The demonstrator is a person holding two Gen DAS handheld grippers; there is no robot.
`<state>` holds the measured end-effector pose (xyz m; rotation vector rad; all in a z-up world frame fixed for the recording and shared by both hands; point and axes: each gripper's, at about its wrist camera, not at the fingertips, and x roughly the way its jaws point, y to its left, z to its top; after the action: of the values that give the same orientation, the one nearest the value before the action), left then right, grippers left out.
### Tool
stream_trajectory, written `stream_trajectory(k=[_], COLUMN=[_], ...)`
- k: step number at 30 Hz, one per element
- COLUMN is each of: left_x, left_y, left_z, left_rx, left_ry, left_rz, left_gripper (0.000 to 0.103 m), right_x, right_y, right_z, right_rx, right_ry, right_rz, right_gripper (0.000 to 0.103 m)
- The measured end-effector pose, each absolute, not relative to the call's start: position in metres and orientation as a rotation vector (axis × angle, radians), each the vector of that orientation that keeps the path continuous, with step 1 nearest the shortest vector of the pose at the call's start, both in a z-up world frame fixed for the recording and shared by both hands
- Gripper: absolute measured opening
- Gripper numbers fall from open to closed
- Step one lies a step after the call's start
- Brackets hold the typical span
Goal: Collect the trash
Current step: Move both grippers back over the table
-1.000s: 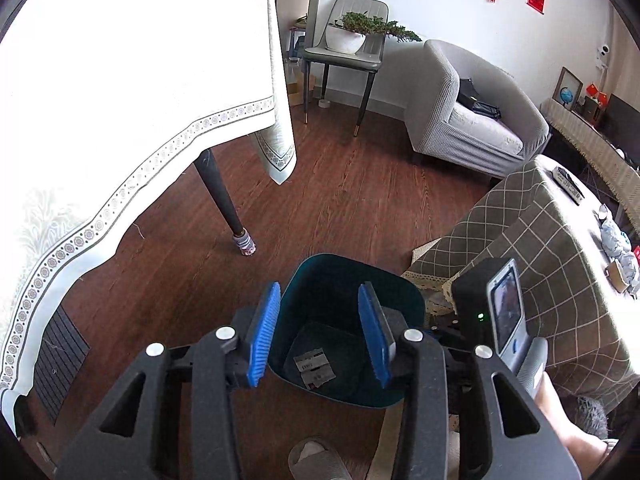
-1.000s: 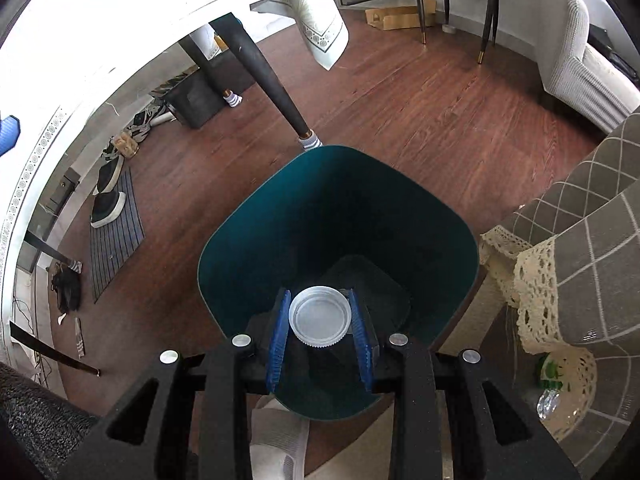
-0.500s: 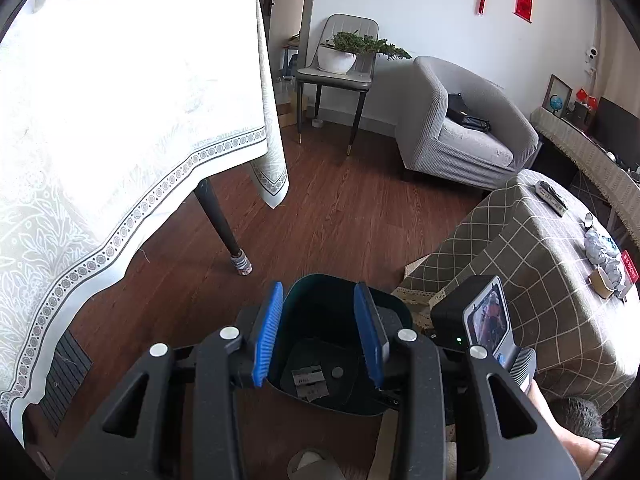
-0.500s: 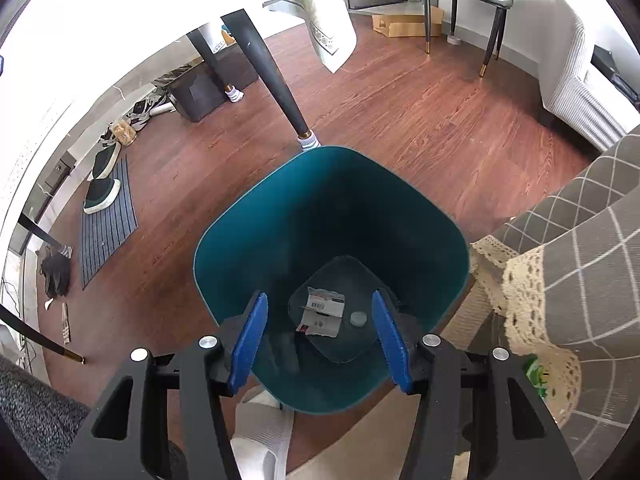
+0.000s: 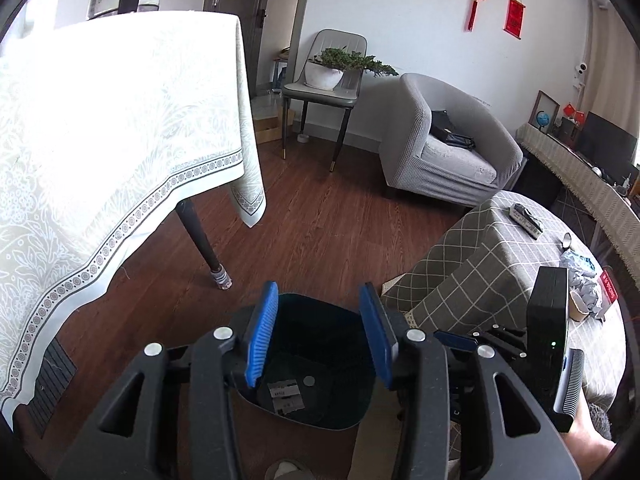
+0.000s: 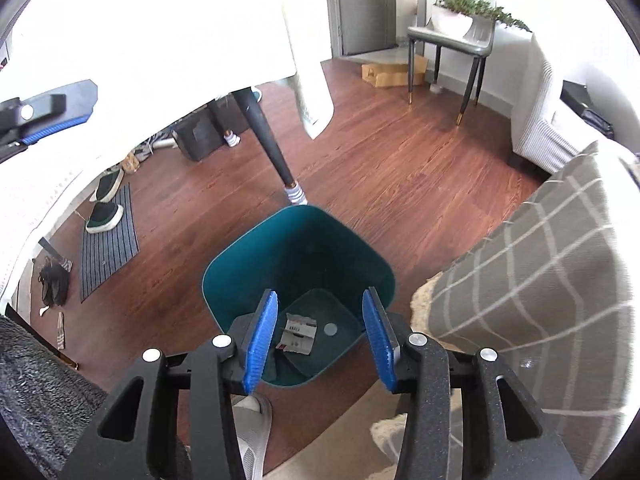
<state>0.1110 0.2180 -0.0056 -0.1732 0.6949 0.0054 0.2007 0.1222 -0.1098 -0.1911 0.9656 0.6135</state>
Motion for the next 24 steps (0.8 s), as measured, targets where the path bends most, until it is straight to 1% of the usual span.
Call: stream_trajectory(k=[2, 8, 15, 20, 24], left_x=[0.11, 0.117, 0.126, 0.129, 0.134], left_y=[0.206, 0.176, 0.14, 0.107, 0.075], left_z=[0.0, 0.008, 0.011, 0.014, 0.013], left_rx=[-0.159, -0.131, -0.105, -0.071, -0.041], left_ry=[0.677, 0.652, 0.648, 0.638, 0.644], left_rz=[-0.016, -0.047, -0.103, -0.167, -0.227], left_gripper=[0.052, 0.06, 0.063, 0.069, 0.072], right_x=[0.198, 0.189, 0.179, 0.175, 0.171], right_y=[0.111, 0.079, 0.029, -0.011, -0.04], right_z=[-0.101, -0.07, -0.04, -0.025, -0.02], right_rx=[-0.185, -0.182, -0.163, -0.127, -0.107], right_ry=[0.944, 0.872, 0.81, 0.781, 0.77], right_rz=[0.607, 0.568, 0.5, 0.432, 0.386], right_gripper=[0.044, 0.044, 0.044, 0.044, 0.044])
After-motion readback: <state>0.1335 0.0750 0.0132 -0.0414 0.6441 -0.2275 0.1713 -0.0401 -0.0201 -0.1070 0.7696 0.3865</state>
